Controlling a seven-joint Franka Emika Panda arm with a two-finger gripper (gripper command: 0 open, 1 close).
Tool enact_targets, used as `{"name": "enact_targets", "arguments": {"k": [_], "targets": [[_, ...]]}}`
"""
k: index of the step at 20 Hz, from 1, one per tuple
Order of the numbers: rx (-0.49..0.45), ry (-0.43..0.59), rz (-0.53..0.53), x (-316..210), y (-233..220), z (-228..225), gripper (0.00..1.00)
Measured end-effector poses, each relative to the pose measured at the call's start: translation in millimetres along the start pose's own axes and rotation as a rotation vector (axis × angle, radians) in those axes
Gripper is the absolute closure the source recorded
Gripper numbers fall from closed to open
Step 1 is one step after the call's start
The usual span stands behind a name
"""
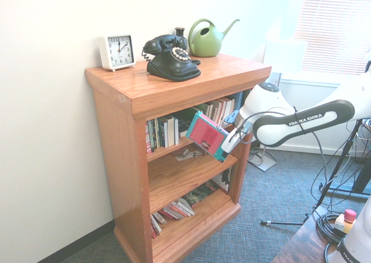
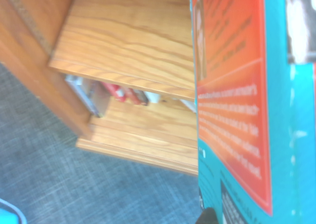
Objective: Organize the shelf
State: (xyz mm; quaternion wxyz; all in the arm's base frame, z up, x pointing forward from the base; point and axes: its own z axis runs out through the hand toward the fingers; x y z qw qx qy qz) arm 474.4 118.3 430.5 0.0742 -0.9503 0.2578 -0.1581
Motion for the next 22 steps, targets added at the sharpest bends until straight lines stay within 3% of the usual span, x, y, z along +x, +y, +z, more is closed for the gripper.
{"name": "enact_targets", "arguments": {"k": [22], "targets": [[-0.005,-0.068,0.045,49,-16,22,1.00]]}}
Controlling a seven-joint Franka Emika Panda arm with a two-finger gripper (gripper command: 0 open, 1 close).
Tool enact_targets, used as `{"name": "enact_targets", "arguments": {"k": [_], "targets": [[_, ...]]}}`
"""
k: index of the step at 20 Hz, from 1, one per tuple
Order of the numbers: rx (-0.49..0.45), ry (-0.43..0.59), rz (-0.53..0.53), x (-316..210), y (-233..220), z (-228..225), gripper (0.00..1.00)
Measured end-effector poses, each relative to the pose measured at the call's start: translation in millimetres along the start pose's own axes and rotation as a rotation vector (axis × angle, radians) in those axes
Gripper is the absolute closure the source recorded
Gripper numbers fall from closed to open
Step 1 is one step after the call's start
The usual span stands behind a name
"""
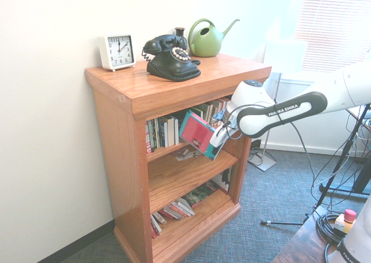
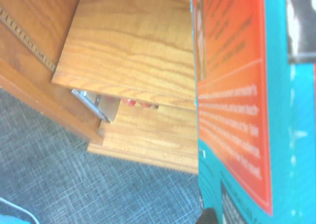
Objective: Organize the shelf
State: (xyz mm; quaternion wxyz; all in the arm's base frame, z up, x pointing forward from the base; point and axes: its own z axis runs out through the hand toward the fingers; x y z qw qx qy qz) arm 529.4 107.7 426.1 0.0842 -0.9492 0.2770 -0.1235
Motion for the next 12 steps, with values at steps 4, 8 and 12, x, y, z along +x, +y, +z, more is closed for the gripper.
{"name": "enact_targets", "arguments": {"k": [4,8,12], "targets": [[-0.002,-0.016,-0.004,9,-6,3,1.00],[0.002,-0.017,-0.014,16,-12,4,1.00],[0.004,-0.023,-0.025,18,-21,7,1.00]]}}
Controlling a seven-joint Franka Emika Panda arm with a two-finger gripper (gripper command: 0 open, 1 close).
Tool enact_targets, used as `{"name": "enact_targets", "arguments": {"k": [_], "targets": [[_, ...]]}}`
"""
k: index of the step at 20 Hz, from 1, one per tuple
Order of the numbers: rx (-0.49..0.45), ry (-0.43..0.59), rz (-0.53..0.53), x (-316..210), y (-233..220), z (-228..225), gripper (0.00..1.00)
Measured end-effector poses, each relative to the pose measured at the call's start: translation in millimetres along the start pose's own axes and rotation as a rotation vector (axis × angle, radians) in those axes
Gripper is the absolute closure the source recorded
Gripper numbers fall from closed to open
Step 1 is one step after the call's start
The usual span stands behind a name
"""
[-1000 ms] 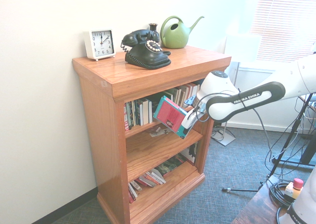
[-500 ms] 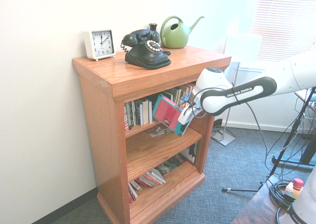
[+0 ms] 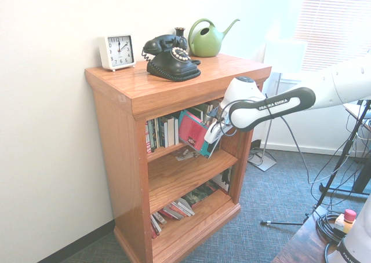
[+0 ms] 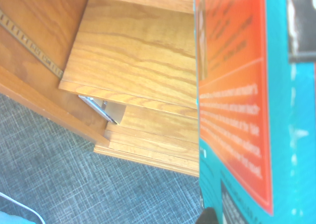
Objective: Organize the shelf
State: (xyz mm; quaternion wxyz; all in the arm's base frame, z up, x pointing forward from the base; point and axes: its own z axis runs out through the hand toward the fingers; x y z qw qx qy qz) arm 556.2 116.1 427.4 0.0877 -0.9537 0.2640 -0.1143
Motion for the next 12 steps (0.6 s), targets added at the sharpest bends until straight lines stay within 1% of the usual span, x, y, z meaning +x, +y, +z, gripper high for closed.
{"name": "enact_targets", "arguments": {"k": [12], "targets": [[-0.022,0.024,-0.028,20,-15,6,1.00]]}}
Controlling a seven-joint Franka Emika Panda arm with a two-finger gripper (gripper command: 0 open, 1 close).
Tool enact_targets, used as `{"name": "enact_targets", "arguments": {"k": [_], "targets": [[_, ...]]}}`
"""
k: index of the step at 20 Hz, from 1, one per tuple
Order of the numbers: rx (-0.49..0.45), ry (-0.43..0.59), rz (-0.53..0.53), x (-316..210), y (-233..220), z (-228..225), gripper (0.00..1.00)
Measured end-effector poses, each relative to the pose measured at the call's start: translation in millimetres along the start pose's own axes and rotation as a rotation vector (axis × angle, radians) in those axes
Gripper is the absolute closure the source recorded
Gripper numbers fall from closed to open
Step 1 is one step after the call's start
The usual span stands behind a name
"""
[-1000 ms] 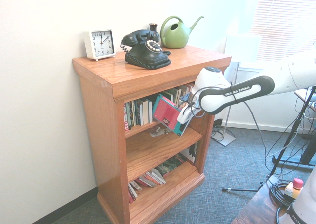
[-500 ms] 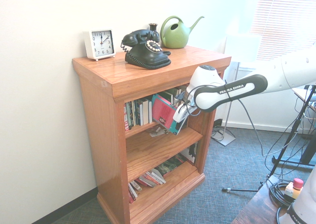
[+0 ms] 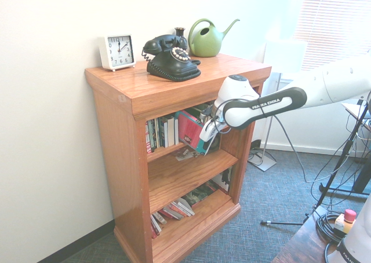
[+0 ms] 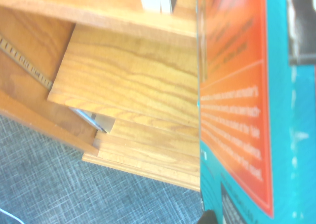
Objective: Organize the shelf
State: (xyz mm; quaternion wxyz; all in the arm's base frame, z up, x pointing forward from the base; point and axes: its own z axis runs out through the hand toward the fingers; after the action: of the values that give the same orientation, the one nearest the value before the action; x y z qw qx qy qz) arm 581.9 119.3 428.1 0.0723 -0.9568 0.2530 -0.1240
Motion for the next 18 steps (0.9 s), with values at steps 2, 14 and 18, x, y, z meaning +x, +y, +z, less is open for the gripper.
{"name": "enact_targets", "arguments": {"k": [2,14,18], "targets": [[0.000,0.002,-0.006,1,-3,1,1.00],[-0.012,0.031,-0.024,11,-19,8,1.00],[-0.014,0.046,-0.030,14,-23,8,1.00]]}}
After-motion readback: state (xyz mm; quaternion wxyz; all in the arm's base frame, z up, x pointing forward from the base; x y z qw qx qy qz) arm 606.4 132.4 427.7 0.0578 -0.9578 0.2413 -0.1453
